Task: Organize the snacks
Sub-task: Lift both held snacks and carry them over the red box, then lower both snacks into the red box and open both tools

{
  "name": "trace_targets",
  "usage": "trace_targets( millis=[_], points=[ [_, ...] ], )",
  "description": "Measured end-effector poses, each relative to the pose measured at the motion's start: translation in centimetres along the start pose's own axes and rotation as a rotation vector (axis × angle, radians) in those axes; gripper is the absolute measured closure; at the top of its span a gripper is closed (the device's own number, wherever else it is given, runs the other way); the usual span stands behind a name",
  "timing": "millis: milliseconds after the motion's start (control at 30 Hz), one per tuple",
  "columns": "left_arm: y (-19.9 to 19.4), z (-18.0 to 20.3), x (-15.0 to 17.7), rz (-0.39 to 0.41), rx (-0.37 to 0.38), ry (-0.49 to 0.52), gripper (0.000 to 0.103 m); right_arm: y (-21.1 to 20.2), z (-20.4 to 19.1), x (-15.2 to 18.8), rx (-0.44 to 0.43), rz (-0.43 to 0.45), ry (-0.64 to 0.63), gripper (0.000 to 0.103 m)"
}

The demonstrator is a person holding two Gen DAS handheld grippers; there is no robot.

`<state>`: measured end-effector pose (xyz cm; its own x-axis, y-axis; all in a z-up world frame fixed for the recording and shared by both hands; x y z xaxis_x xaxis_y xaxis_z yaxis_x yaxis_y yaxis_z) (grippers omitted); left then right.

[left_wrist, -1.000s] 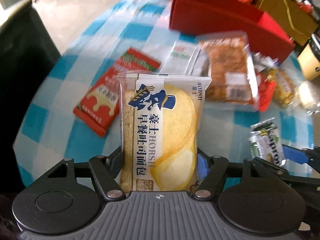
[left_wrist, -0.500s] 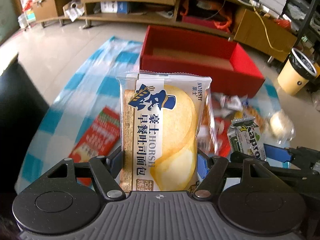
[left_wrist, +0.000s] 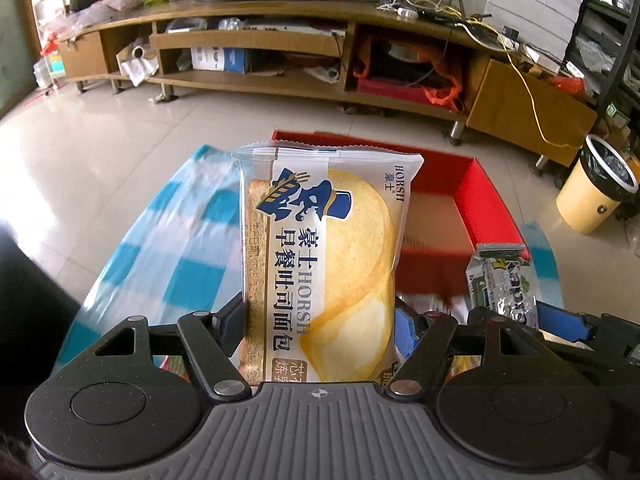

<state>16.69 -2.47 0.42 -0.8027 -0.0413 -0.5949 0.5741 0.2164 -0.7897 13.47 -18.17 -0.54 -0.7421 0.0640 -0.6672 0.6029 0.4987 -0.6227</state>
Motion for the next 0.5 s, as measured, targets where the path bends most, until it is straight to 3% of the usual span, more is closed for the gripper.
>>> trace_targets(
  millis=[500],
  points=[
    [6.7,3.1,-6.9,0.027,-0.039,-0.001,0.027,5.8,5.2,-7.7,0.073,0.048,-0.013,0.049]
  ],
)
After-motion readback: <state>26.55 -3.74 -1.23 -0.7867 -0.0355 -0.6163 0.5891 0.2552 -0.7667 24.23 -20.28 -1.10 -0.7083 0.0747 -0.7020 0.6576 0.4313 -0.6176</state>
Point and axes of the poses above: each gripper's, at about its wrist camera, not at the fingertips, and y roughly the way its jaws point, z to its right, x to its underside, the point moved 3 cm from there along y, roughly the way its jaws point, and after that the axes turned 14 degrees about -x, right-handed, at the moved point
